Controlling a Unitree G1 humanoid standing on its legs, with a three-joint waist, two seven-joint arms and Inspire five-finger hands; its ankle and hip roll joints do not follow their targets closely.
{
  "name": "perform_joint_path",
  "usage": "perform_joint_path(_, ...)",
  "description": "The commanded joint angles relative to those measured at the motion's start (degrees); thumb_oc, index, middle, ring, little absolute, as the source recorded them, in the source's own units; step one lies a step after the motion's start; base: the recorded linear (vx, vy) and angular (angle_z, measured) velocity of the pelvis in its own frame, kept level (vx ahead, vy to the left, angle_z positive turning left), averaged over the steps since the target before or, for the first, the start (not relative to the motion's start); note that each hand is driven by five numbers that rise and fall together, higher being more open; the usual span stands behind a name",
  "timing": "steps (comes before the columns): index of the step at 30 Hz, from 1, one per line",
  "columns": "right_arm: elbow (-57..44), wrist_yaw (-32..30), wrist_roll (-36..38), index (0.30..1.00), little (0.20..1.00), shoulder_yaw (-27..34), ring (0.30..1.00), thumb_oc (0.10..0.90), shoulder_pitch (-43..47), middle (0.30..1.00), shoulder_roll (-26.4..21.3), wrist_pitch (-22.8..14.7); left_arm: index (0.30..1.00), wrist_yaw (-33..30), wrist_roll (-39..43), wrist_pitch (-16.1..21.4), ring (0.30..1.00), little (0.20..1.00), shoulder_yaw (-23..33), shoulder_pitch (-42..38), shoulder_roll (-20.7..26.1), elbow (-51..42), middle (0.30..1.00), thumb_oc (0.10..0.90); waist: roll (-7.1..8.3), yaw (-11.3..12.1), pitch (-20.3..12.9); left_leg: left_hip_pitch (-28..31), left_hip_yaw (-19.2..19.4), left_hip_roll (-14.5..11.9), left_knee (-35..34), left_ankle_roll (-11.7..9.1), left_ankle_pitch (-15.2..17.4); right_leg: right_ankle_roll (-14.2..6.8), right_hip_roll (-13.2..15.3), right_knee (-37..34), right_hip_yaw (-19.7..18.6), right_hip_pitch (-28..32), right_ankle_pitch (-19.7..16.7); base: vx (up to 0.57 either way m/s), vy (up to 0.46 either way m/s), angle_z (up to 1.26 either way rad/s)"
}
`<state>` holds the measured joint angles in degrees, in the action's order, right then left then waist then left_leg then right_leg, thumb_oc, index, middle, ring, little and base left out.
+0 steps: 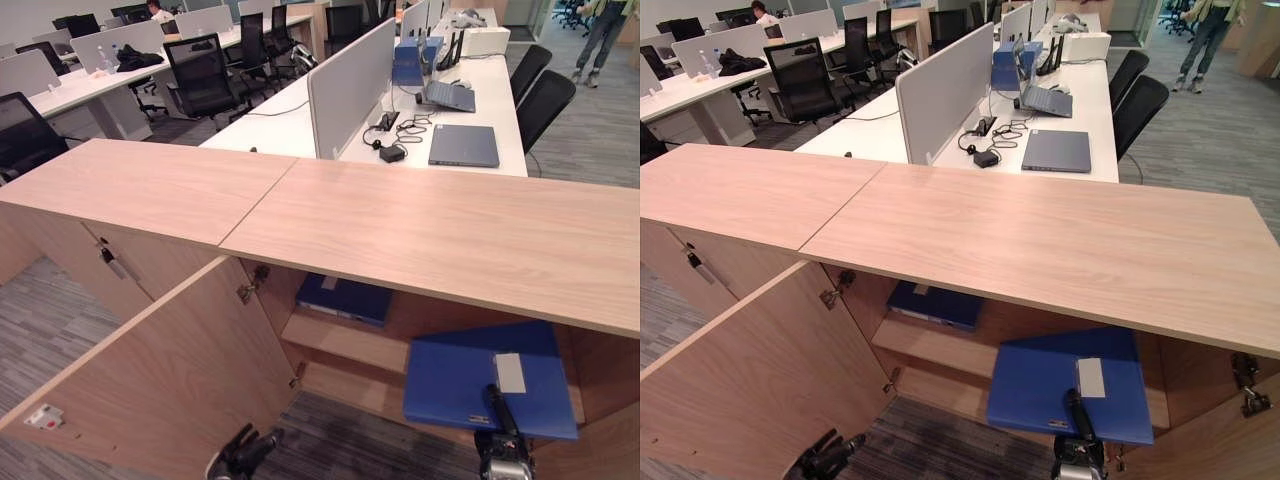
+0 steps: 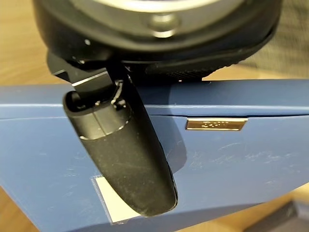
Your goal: Put the empty folder in the office cabinet
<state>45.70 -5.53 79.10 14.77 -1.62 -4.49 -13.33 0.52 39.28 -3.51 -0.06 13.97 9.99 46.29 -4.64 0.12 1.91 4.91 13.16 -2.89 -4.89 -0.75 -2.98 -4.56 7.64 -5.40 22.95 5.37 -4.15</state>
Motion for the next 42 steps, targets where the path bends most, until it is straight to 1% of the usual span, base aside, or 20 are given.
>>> perform_joint_path(1, -7.2, 3.1, 1.8, 0.300, 0.300, 2.9, 0.300, 0.400, 10.8, 0.300, 1.1, -6.3, 0.900, 0.8, 2.8, 2.0, 0.900, 0.900, 1.9, -4.9, 2.5, 2.3, 0.900, 0.800, 1.73, 0.3, 1.5, 1.5, -2.4, 0.6, -0.1, -1.2, 5.8, -1.2, -0.9, 0.4, -1.8, 1.6, 4.9, 0.00, 0.000, 0.00)
perform_joint_path(3, -8.9, 3.2, 2.1, 0.300, 0.300, 2.4, 0.300, 0.400, 11.8, 0.300, 1.0, -7.5, 0.900, 0.9, 3.3, 2.0, 0.900, 0.900, 2.1, -4.9, 2.3, 4.5, 0.900, 0.800, 1.45, 0.4, 1.7, 1.2, -2.5, 0.5, -0.1, -1.3, 5.7, -1.2, -0.9, 0.4, -1.7, 1.2, 4.8, 0.00, 0.000, 0.00)
perform_joint_path(5, -9.0, 2.5, 1.7, 0.300, 0.300, 1.4, 0.300, 0.400, 15.3, 0.300, -2.1, -8.6, 0.900, 0.5, 3.8, 2.3, 0.900, 0.900, 2.6, -5.6, 2.7, 7.4, 0.900, 0.800, 0.85, 0.7, 2.7, -0.2, -2.7, 0.8, -0.1, -1.4, 5.0, -1.2, -0.8, 0.4, -1.8, -0.3, 4.5, -0.07, -0.010, 0.01)
perform_joint_path(6, -8.9, 2.5, 1.7, 0.300, 0.300, 1.4, 0.300, 0.400, 15.5, 0.300, -2.2, -8.6, 0.900, 0.5, 3.8, 2.4, 0.900, 0.900, 2.6, -5.7, 2.6, 7.5, 0.900, 0.800, 0.79, 0.7, 2.7, -0.3, -2.7, 0.8, -0.1, -1.3, 5.0, -1.1, -0.8, 0.4, -1.7, -0.4, 4.5, -0.08, -0.017, 0.01)
perform_joint_path(8, -7.9, 2.4, 0.8, 0.300, 0.300, 0.3, 0.300, 0.400, 18.4, 0.300, -4.9, -8.4, 0.900, 0.3, 3.9, 2.7, 0.900, 0.900, 2.8, -6.3, 3.1, 9.7, 0.900, 0.800, 0.23, 1.0, 3.7, -1.9, -2.8, 0.9, -0.1, -1.4, 4.3, -1.2, -0.6, 0.4, -1.7, -1.9, 4.0, -0.12, -0.002, 0.03)
perform_joint_path(10, -4.5, 2.6, 0.9, 0.300, 0.300, -0.5, 0.300, 0.400, 24.6, 0.300, -10.1, -8.0, 0.900, 0.5, 3.8, 3.5, 0.900, 0.900, 3.1, -7.7, 4.5, 12.0, 0.900, 0.800, -0.89, 1.7, 5.2, -5.5, -2.9, 1.1, -0.1, -1.5, 3.0, -1.2, -0.3, 0.4, -2.0, -6.0, 3.0, -0.15, -0.007, 0.05)
perform_joint_path(11, -4.2, 2.7, 1.0, 0.300, 0.300, -0.4, 0.300, 0.400, 24.9, 0.300, -10.2, -8.0, 0.900, 0.5, 3.8, 3.5, 0.900, 0.900, 3.1, -8.0, 4.5, 12.1, 0.900, 0.800, -0.94, 1.8, 5.1, -5.8, -2.9, 1.1, -0.1, -1.5, 2.9, -1.2, -0.3, 0.4, -2.0, -6.3, 2.9, -0.09, -0.011, 0.05)
perform_joint_path(16, 0.9, 1.7, 1.8, 0.300, 0.300, -0.7, 0.300, 0.400, 34.2, 0.300, -16.3, -8.6, 0.900, 0.5, 1.6, 4.0, 0.900, 0.900, 3.1, -8.1, 6.6, 15.9, 0.900, 0.800, -2.72, 3.1, 5.6, -11.9, -2.3, 1.2, -0.1, -1.8, 1.0, -1.1, 0.1, 0.4, -3.2, -12.8, 1.6, -0.06, -0.019, -0.02)
perform_joint_path(18, 3.5, 1.1, 2.4, 0.300, 0.300, -0.2, 0.300, 0.400, 37.3, 0.300, -18.2, -8.7, 0.900, 0.6, 1.8, 3.9, 0.900, 0.900, 3.8, -7.8, 7.0, 17.2, 0.900, 0.800, -3.21, 3.8, 4.9, -13.6, -2.8, 1.0, -0.1, -2.2, 1.5, -1.5, 0.0, 0.4, -4.3, -14.6, 2.3, 0.06, -0.043, -0.07)
perform_joint_path(21, 7.0, -0.9, 2.1, 0.300, 0.300, -0.4, 0.300, 0.400, 42.5, 0.300, -21.5, -9.1, 0.900, 0.4, 2.7, 4.0, 0.900, 0.900, 4.5, -7.7, 7.7, 19.0, 0.900, 0.800, -4.12, 4.5, 6.1, -16.8, -3.1, 0.8, -0.1, -2.7, 0.7, -1.4, 0.2, 0.4, -5.2, -17.6, 2.3, -0.04, -0.051, -0.09)
perform_joint_path(32, 12.1, -4.6, 0.6, 0.300, 0.300, -4.1, 0.300, 0.400, 54.4, 0.300, -28.2, -9.0, 0.900, -1.0, 6.6, 5.3, 0.900, 0.900, 4.1, -7.2, 8.2, 15.3, 0.900, 0.800, -6.58, 6.7, 8.8, -24.3, -2.7, 0.0, -0.1, -3.7, -1.4, -1.2, -0.1, 0.4, -6.7, -25.5, 1.2, -0.02, -0.054, -0.07)
perform_joint_path(33, 13.5, -5.3, -0.5, 0.512, 0.512, -6.5, 0.512, 0.541, 56.1, 0.512, -29.1, -8.3, 0.900, -1.1, 6.6, 5.2, 0.900, 0.900, 3.4, -7.3, 8.4, 14.8, 0.900, 0.800, -6.62, 7.1, 8.9, -24.9, -2.6, -0.3, -0.1, -3.9, -1.6, -1.1, -0.2, 0.4, -6.9, -26.0, 1.1, -0.01, -0.030, -0.11)
perform_joint_path(34, 13.8, -5.3, -0.6, 0.780, 0.780, -6.7, 0.780, 0.720, 56.4, 0.780, -29.2, -8.3, 0.900, -1.1, 6.6, 5.2, 0.900, 0.900, 3.4, -7.3, 8.3, 14.8, 0.900, 0.800, -6.73, 7.1, 8.9, -25.0, -2.6, -0.3, -0.1, -3.9, -1.6, -1.1, -0.3, 0.4, -6.9, -26.1, 1.1, 0.00, -0.068, -0.12)
perform_joint_path(35, 14.2, -4.8, -1.3, 0.900, 0.900, -8.1, 0.900, 0.800, 56.6, 0.900, -28.8, -6.8, 0.900, -1.2, 7.1, 5.4, 0.900, 0.900, 2.7, -7.5, 8.2, 14.3, 0.900, 0.800, -6.68, 7.1, 9.1, -25.0, -2.5, -0.6, -0.1, -4.1, -1.8, -1.0, -0.5, 0.4, -6.8, -26.2, 1.2, 0.01, -0.053, -0.07)
perform_joint_path(37, 14.8, -3.9, -1.7, 0.900, 0.900, -9.3, 0.900, 0.800, 56.1, 0.900, -28.5, -5.6, 0.900, -1.0, 7.3, 5.2, 0.900, 0.900, 2.6, -7.4, 8.2, 13.9, 0.900, 0.800, -6.61, 7.1, 9.1, -24.9, -2.4, -0.7, -0.1, -4.3, -1.8, -0.8, -0.7, 0.4, -6.9, -26.1, 1.3, 0.01, -0.027, -0.02)
perform_joint_path(38, 15.9, -3.3, -2.5, 0.900, 0.900, -10.8, 0.900, 0.800, 55.8, 0.900, -28.6, -4.4, 0.900, -1.0, 7.2, 5.1, 0.900, 0.900, 2.8, -7.4, 8.4, 14.0, 0.900, 0.800, -6.45, 7.1, 9.1, -24.7, -2.4, -0.7, -0.1, -4.3, -1.8, -0.7, -0.8, 0.4, -7.0, -26.1, 1.3, 0.01, -0.047, -0.04)
perform_joint_path(39, 17.0, -1.4, -4.6, 0.900, 0.900, -13.7, 0.900, 0.800, 54.6, 0.900, -27.7, -1.0, 0.900, -0.8, 7.4, 5.0, 0.900, 0.900, 3.1, -7.6, 8.8, 13.8, 0.900, 0.800, -5.97, 7.0, 9.0, -24.3, -2.3, -0.8, -0.1, -4.4, -1.8, -0.4, -1.1, 0.4, -6.9, -25.9, 1.5, 0.01, -0.047, -0.05)
perform_joint_path(40, 17.0, -1.3, -4.6, 0.900, 0.900, -13.7, 0.900, 0.800, 54.6, 0.900, -27.7, -0.9, 0.900, -0.8, 7.4, 5.0, 0.900, 0.900, 3.2, -7.5, 8.8, 13.8, 0.900, 0.800, -5.95, 6.9, 9.0, -24.3, -2.3, -0.8, -0.1, -4.4, -1.8, -0.4, -1.1, 0.4, -6.9, -25.8, 1.5, 0.01, -0.054, -0.08)
perform_joint_path(41, 17.1, 1.3, -5.5, 0.900, 0.900, -16.1, 0.900, 0.800, 52.9, 0.900, -25.9, 1.8, 0.900, -0.3, 7.4, 4.9, 0.900, 0.900, 3.2, -7.8, 9.1, 13.8, 0.900, 0.800, -5.60, 6.9, 9.0, -23.9, -2.2, -0.8, -0.1, -4.5, -1.8, -0.2, -1.3, 0.4, -6.9, -25.6, 1.6, 0.00, -0.020, -0.07)
perform_joint_path(42, 17.1, 1.3, -5.5, 0.900, 0.900, -16.1, 0.900, 0.800, 52.9, 0.900, -25.8, 1.9, 0.900, -0.3, 7.4, 4.9, 0.900, 0.900, 3.3, -7.8, 9.1, 13.8, 0.900, 0.800, -5.58, 6.8, 8.9, -23.9, -2.2, -0.8, -0.1, -4.5, -1.8, -0.2, -1.3, 0.4, -6.9, -25.5, 1.6, 0.00, -0.043, -0.06)
